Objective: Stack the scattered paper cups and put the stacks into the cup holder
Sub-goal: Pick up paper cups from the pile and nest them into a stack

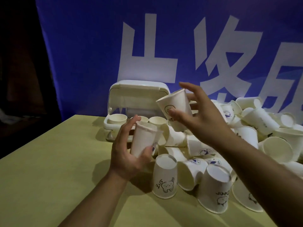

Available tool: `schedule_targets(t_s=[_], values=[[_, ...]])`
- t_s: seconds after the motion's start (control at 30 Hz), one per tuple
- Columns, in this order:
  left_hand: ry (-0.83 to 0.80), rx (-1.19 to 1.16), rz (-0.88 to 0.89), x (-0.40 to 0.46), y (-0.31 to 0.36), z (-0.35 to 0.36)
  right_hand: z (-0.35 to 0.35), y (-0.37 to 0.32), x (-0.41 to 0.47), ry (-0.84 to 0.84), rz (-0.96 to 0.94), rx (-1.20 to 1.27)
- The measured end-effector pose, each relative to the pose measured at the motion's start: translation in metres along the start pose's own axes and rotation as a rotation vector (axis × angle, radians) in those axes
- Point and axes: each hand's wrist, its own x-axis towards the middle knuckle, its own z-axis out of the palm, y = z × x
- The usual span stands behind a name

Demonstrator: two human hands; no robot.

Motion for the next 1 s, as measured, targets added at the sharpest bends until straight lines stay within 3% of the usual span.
schedule_targets(t_s=[0.23,0.43,0.67,0.8,1.0], values=[[0.013,-0.022,0.026,-0.002,0.010,0.002,0.058,-0.025,0.001,-0.046,-0.001,0.231],[0.107,-0.117,-0.046,0.003,0.006,0.004,0.060,-0.020,-0.015,-0.065,-0.079,0.001],[0.056,-0.079,-0.154,0.001,0.001,0.005,0.033,-0.002,-0.017,-0.308,-0.055,-0.280],[0.096,-0.036,-0.184,0.003,-0.007,0.003,0.025,0.011,-0.030,-0.569,-0.010,-0.476],[0.054,-0.019,-0.181,0.002,-0.004,0.004,0.030,0.017,-0.043,-0.715,-0.033,-0.413]])
